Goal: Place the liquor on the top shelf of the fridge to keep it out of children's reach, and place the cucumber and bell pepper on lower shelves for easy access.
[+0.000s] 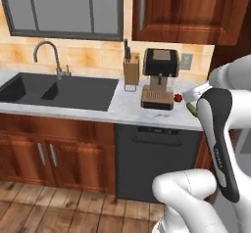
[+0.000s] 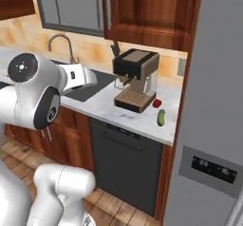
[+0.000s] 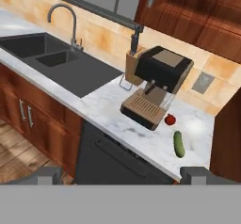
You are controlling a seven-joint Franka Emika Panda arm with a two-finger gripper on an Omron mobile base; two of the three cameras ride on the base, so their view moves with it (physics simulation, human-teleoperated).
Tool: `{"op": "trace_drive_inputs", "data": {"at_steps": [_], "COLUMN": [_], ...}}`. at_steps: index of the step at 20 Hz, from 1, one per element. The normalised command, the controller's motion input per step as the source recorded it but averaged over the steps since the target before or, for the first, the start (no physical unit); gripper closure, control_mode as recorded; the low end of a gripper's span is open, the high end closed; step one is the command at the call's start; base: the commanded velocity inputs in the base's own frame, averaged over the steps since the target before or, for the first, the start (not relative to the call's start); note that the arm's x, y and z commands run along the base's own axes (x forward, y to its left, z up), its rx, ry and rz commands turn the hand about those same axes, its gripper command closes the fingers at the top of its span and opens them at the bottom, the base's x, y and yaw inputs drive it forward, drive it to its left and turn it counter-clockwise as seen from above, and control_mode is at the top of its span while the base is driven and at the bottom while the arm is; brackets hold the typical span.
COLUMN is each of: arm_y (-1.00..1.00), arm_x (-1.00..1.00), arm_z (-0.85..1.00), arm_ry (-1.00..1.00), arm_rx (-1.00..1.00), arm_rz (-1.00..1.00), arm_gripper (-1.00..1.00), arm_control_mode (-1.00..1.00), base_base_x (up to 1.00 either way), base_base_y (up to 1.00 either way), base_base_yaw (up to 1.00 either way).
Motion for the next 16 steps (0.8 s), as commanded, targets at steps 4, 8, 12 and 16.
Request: {"op": "trace_drive_inputs", "data": {"at_steps": [4, 8, 12, 16], "arm_y": [0.00, 0.00, 0.00, 0.00], "arm_x": [0.00, 0.00, 0.00, 0.00], "arm_z": [0.00, 0.00, 0.00, 0.00], "arm_ry": [0.00, 0.00, 0.00, 0.00], "arm_rx": [0.00, 0.00, 0.00, 0.00], "arm_rz": [0.00, 0.00, 0.00, 0.00], "arm_gripper": [-1.00, -1.00, -1.00, -1.00], "arm_control_mode": [1.00, 1.00, 1.00, 1.00], "base_base_x": [0.38, 0.34, 0.41, 0.55], "base_base_y": [0.61, 0.43, 0.49, 0.49], "base_base_yaw": [-0.09, -0.45, -0.57, -0.57]}}
